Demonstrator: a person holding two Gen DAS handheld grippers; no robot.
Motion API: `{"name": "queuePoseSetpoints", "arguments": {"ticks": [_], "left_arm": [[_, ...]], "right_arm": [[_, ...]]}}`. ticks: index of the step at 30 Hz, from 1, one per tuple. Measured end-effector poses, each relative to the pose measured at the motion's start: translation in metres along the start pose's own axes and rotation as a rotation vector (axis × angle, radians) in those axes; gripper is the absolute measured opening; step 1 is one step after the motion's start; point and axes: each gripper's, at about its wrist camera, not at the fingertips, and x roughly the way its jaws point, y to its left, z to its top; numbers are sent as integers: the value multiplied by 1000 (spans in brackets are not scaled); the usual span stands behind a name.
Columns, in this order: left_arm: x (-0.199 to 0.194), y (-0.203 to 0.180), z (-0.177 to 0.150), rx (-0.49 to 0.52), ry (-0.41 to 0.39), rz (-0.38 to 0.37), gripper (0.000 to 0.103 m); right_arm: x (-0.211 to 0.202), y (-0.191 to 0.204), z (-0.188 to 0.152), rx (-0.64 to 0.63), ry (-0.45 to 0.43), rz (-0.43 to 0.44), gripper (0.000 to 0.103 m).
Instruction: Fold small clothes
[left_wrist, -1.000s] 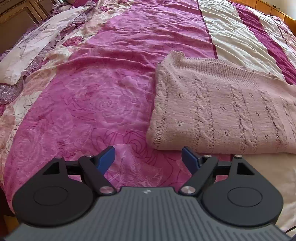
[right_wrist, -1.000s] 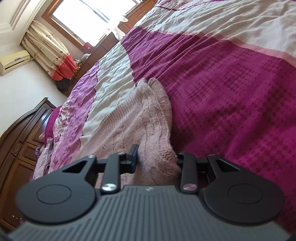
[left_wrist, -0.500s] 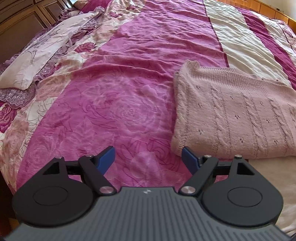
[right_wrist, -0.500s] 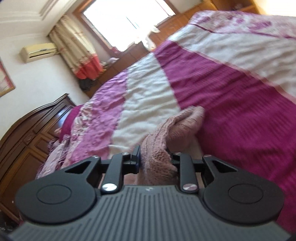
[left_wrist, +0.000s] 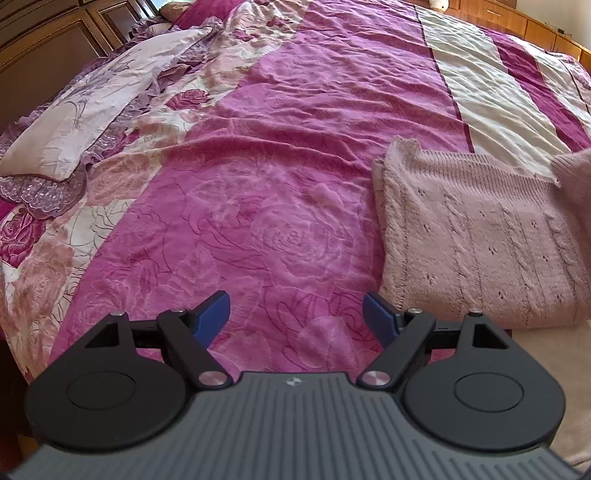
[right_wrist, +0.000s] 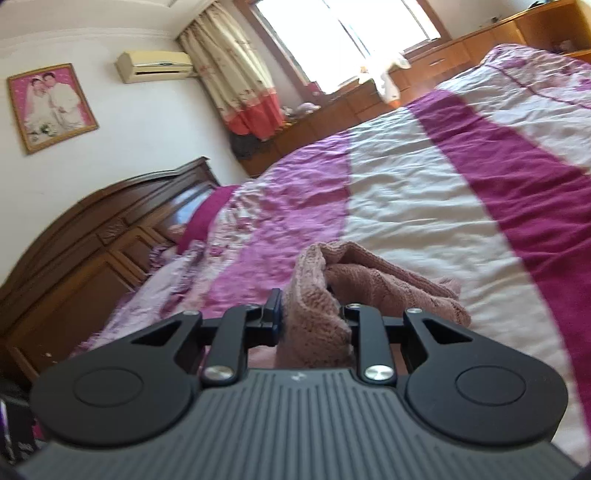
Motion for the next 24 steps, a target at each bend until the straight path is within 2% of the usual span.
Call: {"name": "queuePoseSetpoints", "arguments": {"ticks": [5,10,19,21,24], "left_arm": [[-1,13,-1,-22,-1,5,84],[2,25,-6,-44,6,13,84],[9,41,-15,-75,20,8,84],[10,45,-16,-80,21,5,84],[11,51,-16,-86,16,2,84]], "right_arm": [[21,33,-8,-7,23,70,25],[49,64,-32,-37,87,105,25],[108,91,-111,-123,305,52,25],[110,94,-120,-134,311,49,25],[109,100,-116,-128,300,52,25]]}}
